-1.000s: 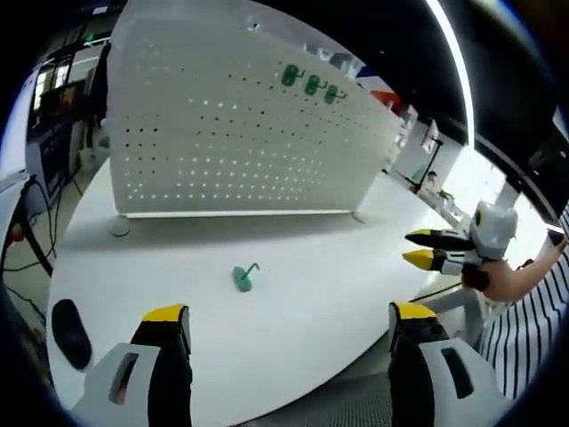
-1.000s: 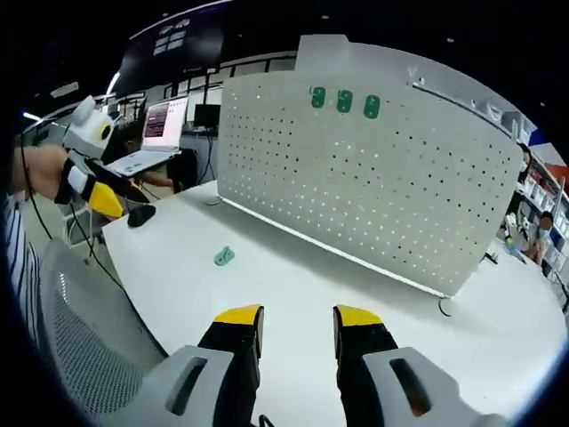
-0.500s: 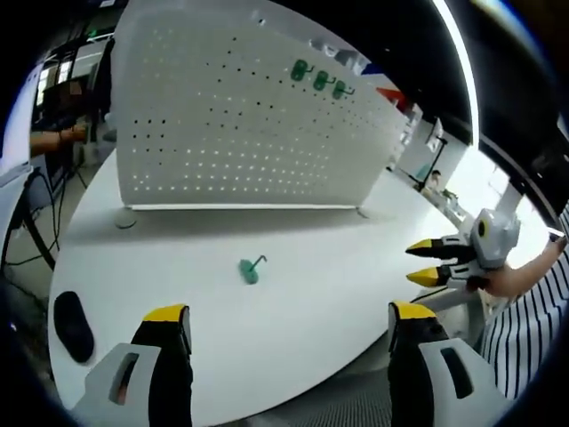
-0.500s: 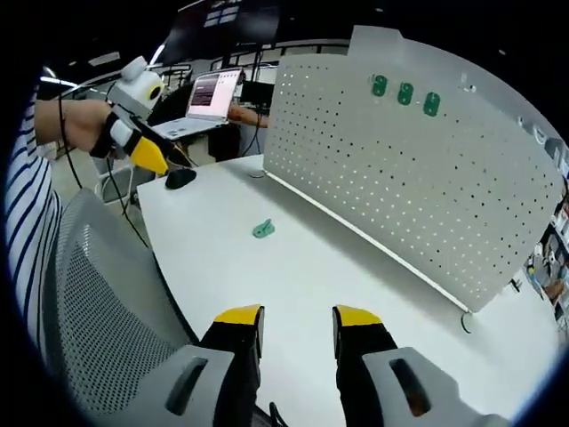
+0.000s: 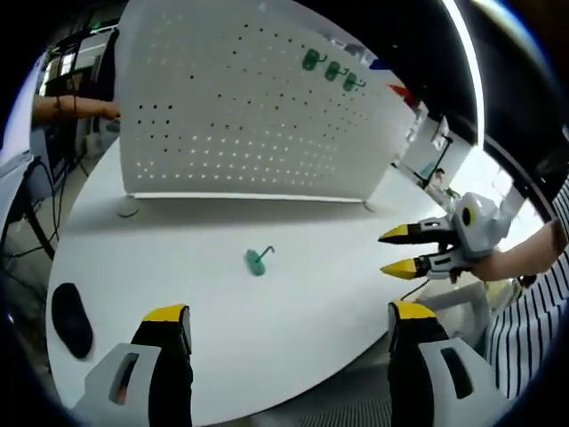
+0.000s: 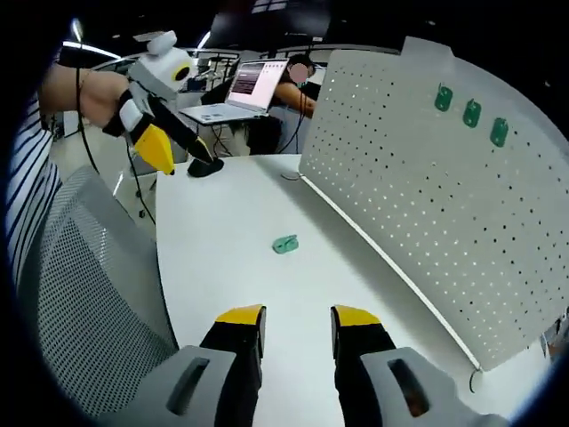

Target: Insert the hook assembly into the mounting plate slot until the hook locks in place.

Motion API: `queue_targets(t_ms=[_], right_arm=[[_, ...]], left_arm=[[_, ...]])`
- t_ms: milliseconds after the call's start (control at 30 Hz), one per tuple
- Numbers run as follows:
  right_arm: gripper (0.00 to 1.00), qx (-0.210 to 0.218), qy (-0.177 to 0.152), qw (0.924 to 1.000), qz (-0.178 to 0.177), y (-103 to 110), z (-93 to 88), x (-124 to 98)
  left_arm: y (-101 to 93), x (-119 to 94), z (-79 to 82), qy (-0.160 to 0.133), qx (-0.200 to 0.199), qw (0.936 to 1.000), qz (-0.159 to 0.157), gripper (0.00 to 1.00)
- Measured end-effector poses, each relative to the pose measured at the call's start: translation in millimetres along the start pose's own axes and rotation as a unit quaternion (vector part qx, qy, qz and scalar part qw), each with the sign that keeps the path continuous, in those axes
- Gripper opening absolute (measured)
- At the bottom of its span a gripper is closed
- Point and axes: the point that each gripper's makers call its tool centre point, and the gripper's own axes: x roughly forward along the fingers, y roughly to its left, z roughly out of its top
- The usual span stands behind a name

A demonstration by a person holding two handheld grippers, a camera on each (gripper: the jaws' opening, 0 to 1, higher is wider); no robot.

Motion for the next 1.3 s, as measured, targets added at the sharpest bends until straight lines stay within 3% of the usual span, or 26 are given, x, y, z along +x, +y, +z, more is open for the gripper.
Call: queue_targets(t_ms=[433,800,967,1300], right_arm=[[0.22,-0.076,0.011,0.9945,0.072,-1.8,15.1,61.9],[0.2,-0.069,0.024,0.9932,0.09,-12.8,17.5,99.9],[0.2,-0.099,0.042,0.987,0.12,-3.7,12.7,116.5],[0.16,-0.128,0.049,0.9781,0.156,2.6,22.4,145.5]], left_arm=[[9.3,-0.1,-9.9,0.019,-0.002,0.9998,0.01,0.93],[17.0,2.5,-21.5,0.023,-0.027,0.9992,0.02,0.93],[16.8,3.3,-23.5,0.026,-0.03,0.999,0.02,0.93],[21.4,5.0,-26.1,0.03,-0.041,0.9985,0.022,0.93]])
